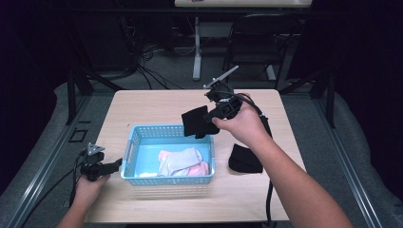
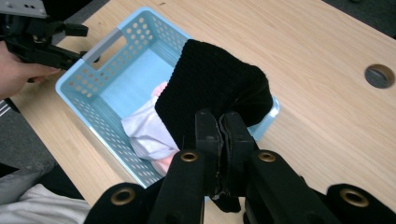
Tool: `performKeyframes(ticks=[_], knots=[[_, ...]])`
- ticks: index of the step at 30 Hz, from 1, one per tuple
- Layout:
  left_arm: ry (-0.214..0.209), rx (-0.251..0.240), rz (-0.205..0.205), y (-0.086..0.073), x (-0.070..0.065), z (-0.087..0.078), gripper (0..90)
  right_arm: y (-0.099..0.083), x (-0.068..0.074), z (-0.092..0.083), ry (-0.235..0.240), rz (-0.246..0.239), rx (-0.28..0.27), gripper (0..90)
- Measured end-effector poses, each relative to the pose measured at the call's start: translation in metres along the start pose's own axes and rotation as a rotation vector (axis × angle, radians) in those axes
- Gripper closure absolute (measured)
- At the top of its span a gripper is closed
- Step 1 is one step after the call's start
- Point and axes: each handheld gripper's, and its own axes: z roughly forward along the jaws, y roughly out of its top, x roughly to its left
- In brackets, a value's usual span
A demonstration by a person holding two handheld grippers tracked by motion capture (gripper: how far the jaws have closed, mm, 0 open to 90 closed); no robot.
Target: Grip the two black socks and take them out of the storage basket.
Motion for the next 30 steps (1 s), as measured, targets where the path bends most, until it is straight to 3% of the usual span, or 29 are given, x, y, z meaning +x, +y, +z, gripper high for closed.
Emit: performKeyframes(ticks=[13,22,30], knots=[[0.003,0.004,0.001,0.000,0.000,0.000,22.3,-0.034,-0.039,-0.033,-0.085,0.087,-0.017,87.0],[0.004,0.006,0.002,-0.001,0.000,0.000,22.3,-0.054,-0.059,-0.032,-0.109,0.140,-0.005,87.0],[0.004,0.005,0.001,-0.001,0.000,0.000,22.3,-0.063,-0.066,-0.019,-0.105,0.165,0.010,87.0]])
